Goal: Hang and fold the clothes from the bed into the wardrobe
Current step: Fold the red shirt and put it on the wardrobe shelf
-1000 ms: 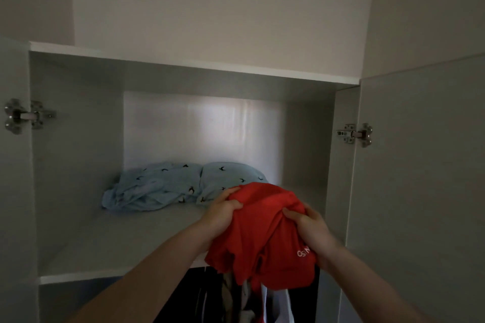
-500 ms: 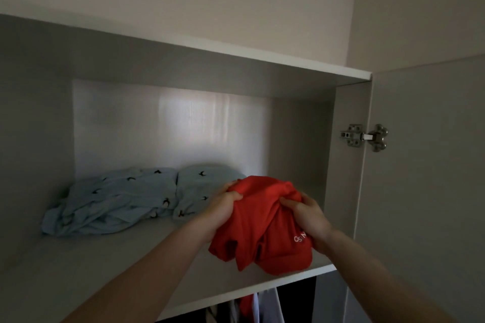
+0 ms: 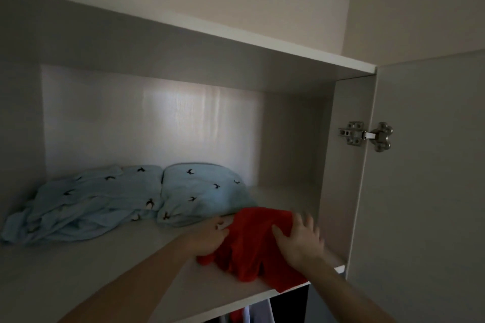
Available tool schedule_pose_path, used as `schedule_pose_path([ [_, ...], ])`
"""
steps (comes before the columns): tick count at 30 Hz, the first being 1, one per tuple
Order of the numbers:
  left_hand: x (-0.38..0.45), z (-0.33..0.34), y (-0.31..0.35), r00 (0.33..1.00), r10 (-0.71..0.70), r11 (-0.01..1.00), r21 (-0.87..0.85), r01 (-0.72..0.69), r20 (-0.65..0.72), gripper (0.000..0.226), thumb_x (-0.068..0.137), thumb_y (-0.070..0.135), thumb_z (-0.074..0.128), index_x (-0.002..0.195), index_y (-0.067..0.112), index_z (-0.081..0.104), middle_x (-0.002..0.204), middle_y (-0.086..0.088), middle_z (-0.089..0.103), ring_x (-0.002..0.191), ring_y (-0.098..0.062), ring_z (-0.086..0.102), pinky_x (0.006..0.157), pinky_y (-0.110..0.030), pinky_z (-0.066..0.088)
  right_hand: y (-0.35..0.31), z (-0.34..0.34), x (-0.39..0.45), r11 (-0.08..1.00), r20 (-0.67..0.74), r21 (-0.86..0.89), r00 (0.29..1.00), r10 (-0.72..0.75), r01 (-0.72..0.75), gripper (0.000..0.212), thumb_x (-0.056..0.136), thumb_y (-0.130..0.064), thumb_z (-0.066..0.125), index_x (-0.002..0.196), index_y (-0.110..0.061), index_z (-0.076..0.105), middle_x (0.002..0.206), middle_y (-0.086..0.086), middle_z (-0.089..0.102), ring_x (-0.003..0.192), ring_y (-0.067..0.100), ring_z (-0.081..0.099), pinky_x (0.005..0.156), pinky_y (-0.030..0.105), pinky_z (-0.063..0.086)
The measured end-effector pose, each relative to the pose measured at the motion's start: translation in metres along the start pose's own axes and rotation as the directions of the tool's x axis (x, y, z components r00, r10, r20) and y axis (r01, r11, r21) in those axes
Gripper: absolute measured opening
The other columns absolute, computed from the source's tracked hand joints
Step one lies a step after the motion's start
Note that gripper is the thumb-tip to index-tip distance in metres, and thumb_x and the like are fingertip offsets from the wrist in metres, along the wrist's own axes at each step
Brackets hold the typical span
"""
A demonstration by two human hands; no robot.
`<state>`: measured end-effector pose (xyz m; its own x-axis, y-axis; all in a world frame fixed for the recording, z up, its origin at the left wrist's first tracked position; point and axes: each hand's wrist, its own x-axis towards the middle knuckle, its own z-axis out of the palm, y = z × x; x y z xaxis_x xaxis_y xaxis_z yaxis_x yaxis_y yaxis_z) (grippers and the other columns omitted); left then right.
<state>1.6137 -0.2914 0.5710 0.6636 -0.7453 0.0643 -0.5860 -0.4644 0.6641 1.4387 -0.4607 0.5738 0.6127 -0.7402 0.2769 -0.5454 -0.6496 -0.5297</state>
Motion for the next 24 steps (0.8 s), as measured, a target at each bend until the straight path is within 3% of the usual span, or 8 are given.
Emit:
schedule_pose_path([
  [2,0.001,0.006,-0.007,0.999,0.0,0.999,-0.037,-0.002,-0.041,0.019,0.091,0.013,0.054,0.079,0.02,0.066,0.079,-0.007,0.068,0.069,-0.015,0.059,0.078,-0.045,0.055,-0.014,0.009,-0.014,0.982,0.013,-0.1,0.987,-0.162,0.162,0.078,0.088,-0.072,0.049,0.157,-0.039,0.03,0.167,0.002,0.021,0.151,0.032,0.024,0.123,0.051,0.02],
  [4,0.002,0.016,-0.006,1.0,-0.015,0.993,-0.116,0.012,-0.025,0.025,0.088,0.006,0.051,0.087,0.01,0.076,0.073,-0.012,0.072,0.056,-0.015,0.061,0.052,-0.031,0.052,-0.025,0.022,-0.02,0.977,0.173,-0.096,0.97,-0.171,0.19,0.078,0.086,-0.077,0.047,0.154,-0.043,0.034,0.169,0.002,0.02,0.153,0.031,0.019,0.124,0.055,0.014],
  [7,0.008,0.033,0.006,0.998,-0.053,0.967,-0.248,0.063,0.043,0.024,0.092,0.01,0.053,0.09,0.006,0.076,0.063,-0.001,0.064,0.048,-0.009,0.055,0.048,-0.017,0.039,-0.025,0.038,-0.014,0.976,0.279,-0.179,0.957,-0.073,0.127,0.08,0.09,-0.077,0.041,0.159,-0.037,0.028,0.171,0.008,0.011,0.156,0.039,0.009,0.122,0.065,0.004],
  [10,0.019,0.039,0.017,0.995,-0.062,0.929,-0.36,0.088,0.083,0.033,0.098,0.013,0.053,0.069,0.015,0.068,0.057,0.001,0.062,0.044,-0.006,0.055,0.047,-0.016,0.04,-0.009,0.047,0.001,0.972,0.26,-0.226,0.966,-0.011,0.071,0.081,0.091,-0.076,0.038,0.16,-0.037,0.025,0.172,0.009,0.008,0.156,0.043,0.004,0.12,0.068,-0.003],
  [14,0.045,0.034,0.018,0.999,0.033,0.99,-0.139,-0.029,0.024,0.03,0.099,0.017,0.048,0.073,0.013,0.062,0.077,-0.004,0.067,0.068,-0.015,0.063,0.068,-0.035,0.052,0.008,0.055,0.028,0.969,0.24,-0.247,0.97,0.033,0.028,0.08,0.086,-0.071,0.041,0.158,-0.042,0.027,0.171,0.006,0.011,0.155,0.043,0.005,0.118,0.071,-0.006],
  [17,0.063,0.022,0.005,0.978,0.14,0.972,0.209,-0.106,-0.156,0.029,0.093,0.025,0.057,0.115,0.013,0.072,0.123,-0.004,0.069,0.114,-0.022,0.062,0.1,-0.038,0.049,0.012,0.06,0.047,0.97,0.229,-0.242,0.971,0.062,-0.005,0.078,0.085,-0.066,0.043,0.157,-0.041,0.029,0.17,0.006,0.014,0.154,0.044,0.006,0.117,0.07,-0.009],
  [20,0.078,0.01,-0.02,0.96,0.146,0.904,0.426,-0.03,-0.241,0.062,0.091,0.041,0.061,0.149,0.025,0.046,0.163,-0.004,0.031,0.147,-0.027,0.031,0.121,-0.039,0.027,0.015,0.067,0.069,0.975,0.234,-0.22,0.969,0.084,-0.031,0.078,0.084,-0.064,0.045,0.157,-0.041,0.031,0.169,0.007,0.014,0.153,0.045,0.008,0.119,0.068,-0.006],
  [24,0.093,0.006,-0.074,0.962,0.042,0.829,0.546,0.118,-0.271,0.078,0.092,0.064,0.043,0.161,0.034,0.021,0.172,-0.003,-0.002,0.157,-0.029,-0.004,0.127,-0.052,-0.002,0.017,0.079,0.105,0.986,0.25,-0.156,0.963,0.102,-0.064,0.075,0.084,-0.059,0.048,0.155,-0.039,0.033,0.167,0.01,0.017,0.152,0.044,0.011,0.122,0.058,0.013],
])
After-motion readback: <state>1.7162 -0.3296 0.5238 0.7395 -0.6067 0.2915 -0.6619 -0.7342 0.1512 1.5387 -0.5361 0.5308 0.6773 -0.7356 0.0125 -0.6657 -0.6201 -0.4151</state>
